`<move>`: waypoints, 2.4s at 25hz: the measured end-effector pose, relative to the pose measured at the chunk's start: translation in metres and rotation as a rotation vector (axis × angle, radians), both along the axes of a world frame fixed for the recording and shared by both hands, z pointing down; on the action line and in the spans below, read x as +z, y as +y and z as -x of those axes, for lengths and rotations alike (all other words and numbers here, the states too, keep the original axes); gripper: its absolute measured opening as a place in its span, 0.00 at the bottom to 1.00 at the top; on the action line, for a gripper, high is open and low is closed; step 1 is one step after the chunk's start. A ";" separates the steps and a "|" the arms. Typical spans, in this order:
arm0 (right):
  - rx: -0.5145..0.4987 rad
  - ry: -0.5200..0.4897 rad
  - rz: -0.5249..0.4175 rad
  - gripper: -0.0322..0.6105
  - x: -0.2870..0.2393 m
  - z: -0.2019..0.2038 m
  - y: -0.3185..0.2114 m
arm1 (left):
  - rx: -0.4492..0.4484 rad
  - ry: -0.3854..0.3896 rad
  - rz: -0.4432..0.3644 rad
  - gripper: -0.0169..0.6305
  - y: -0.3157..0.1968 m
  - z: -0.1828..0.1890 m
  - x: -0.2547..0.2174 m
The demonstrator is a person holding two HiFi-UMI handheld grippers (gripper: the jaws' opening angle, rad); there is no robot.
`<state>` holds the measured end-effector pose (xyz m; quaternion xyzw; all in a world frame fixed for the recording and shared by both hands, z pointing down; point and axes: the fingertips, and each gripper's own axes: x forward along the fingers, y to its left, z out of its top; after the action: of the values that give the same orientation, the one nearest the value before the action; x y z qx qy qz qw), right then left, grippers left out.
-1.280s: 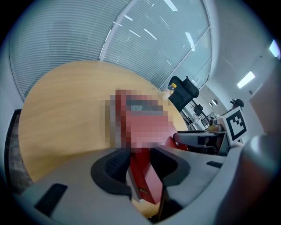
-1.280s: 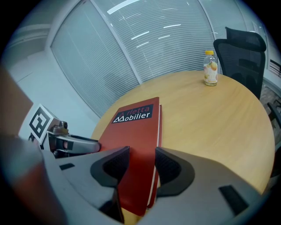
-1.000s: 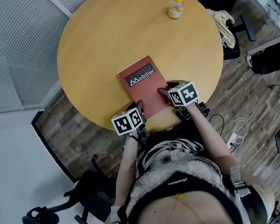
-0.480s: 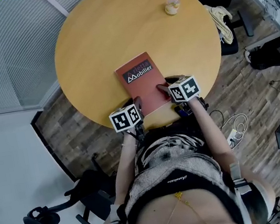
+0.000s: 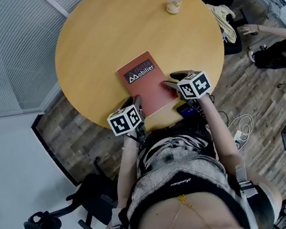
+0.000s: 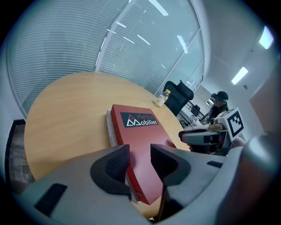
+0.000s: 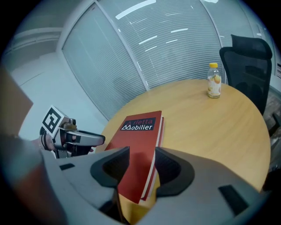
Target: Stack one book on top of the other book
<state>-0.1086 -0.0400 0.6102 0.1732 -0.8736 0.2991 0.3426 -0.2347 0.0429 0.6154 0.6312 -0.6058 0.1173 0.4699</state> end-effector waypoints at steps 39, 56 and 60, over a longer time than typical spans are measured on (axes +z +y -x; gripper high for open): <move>-0.294 -0.123 -0.132 0.11 -0.027 0.027 0.045 | 0.144 0.015 -0.235 0.06 -0.010 -0.032 -0.049; -0.335 -0.309 -0.234 0.11 -0.063 0.029 0.053 | 0.220 0.019 -0.325 0.06 -0.015 -0.046 -0.067; -0.324 -0.367 -0.269 0.11 -0.076 0.029 0.053 | 0.222 0.006 -0.365 0.06 -0.015 -0.047 -0.076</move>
<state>-0.1378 0.0131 0.5338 0.0179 -0.9692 0.1481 0.1961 -0.1881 0.0280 0.5393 0.7690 -0.5424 0.0546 0.3337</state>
